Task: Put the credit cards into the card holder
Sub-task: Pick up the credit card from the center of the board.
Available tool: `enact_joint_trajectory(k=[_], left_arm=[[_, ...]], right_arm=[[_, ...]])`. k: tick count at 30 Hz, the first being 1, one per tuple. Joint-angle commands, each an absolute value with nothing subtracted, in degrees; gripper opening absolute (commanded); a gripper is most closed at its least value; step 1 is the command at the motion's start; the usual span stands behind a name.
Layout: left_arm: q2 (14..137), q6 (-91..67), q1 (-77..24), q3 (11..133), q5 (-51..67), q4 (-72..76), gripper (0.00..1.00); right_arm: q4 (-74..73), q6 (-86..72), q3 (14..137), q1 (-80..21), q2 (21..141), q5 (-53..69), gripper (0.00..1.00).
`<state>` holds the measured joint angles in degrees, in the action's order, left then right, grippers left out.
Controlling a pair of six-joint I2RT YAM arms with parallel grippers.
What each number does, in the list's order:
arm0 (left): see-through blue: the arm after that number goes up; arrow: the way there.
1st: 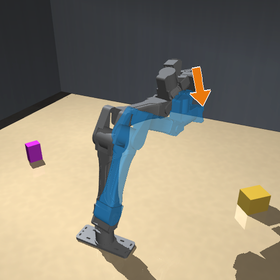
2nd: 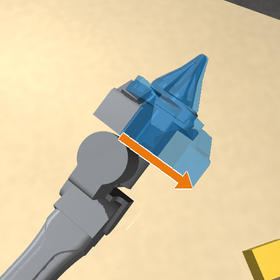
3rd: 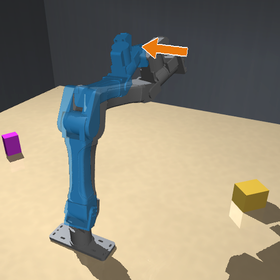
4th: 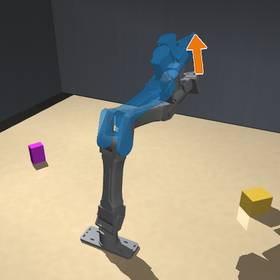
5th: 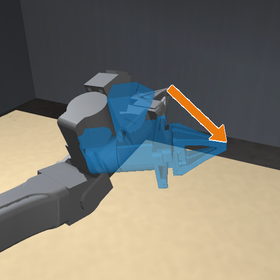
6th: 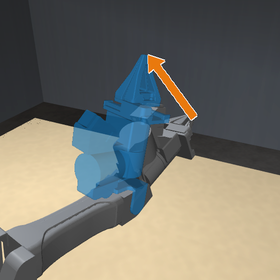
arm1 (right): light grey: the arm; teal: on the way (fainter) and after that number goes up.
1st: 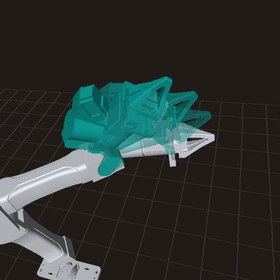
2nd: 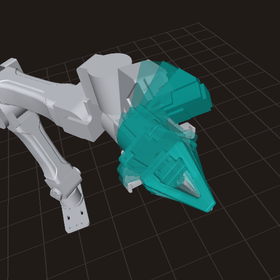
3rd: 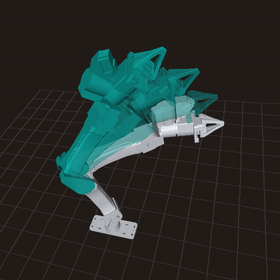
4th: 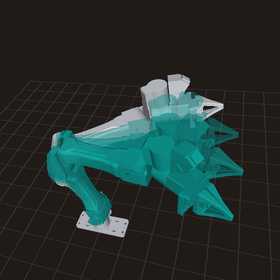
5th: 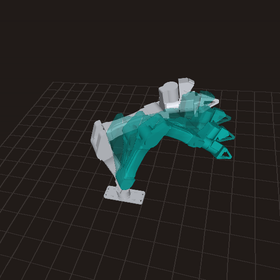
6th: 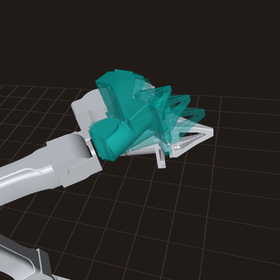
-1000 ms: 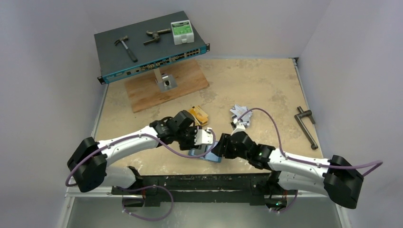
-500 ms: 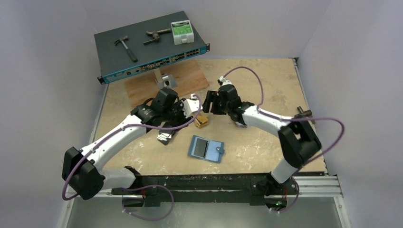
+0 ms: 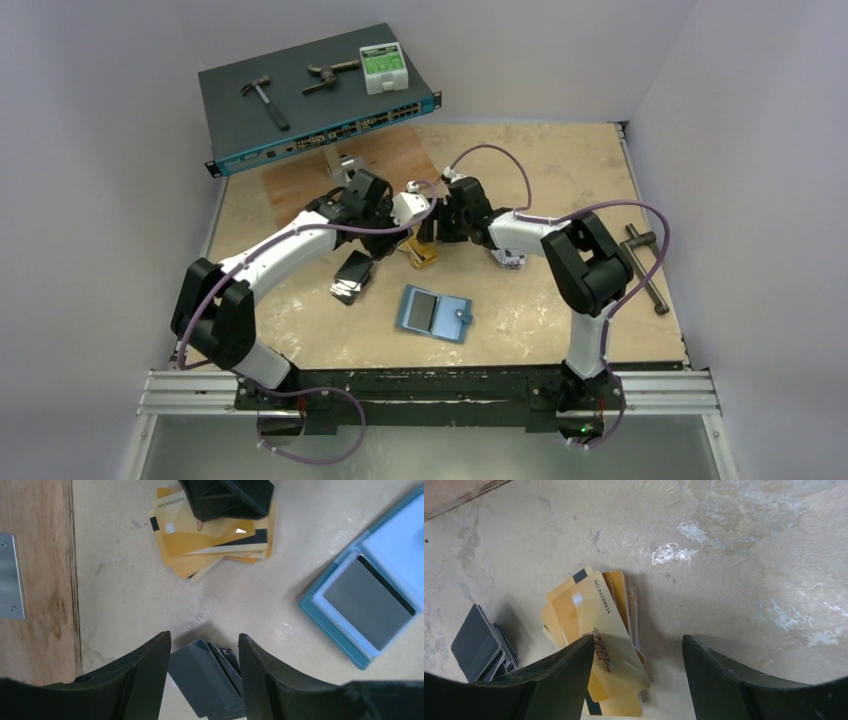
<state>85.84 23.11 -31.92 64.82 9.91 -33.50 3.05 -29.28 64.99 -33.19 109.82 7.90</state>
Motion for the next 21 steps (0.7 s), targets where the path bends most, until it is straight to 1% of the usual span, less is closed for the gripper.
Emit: enact_joint_trajectory(k=[1,4,8,10,13,21], left_arm=[[91.0,24.6,-31.8,69.6,4.7,-26.8,0.52],[94.5,25.5,-31.7,72.1,3.5,-25.3,0.52],[98.2,26.2,-31.8,74.4,2.8,-23.7,0.52],[100.0,26.2,-31.8,75.6,2.9,-24.1,0.52],[100.9,26.1,-31.9,76.1,3.7,-24.2,0.51],[100.8,25.7,-32.4,75.0,5.0,-24.1,0.51]], right_arm=[[7.0,-28.4,65.4,-32.9,110.5,11.5,0.64],[8.9,-29.4,63.8,-32.9,110.4,12.8,0.61],[11.1,-31.3,60.8,-32.9,109.5,12.9,0.54],[11.5,-31.6,59.4,-32.9,109.0,12.2,0.52],[11.8,-31.9,57.0,-32.9,107.8,10.8,0.51],[12.3,-32.6,51.9,-32.6,104.0,8.4,0.53]])
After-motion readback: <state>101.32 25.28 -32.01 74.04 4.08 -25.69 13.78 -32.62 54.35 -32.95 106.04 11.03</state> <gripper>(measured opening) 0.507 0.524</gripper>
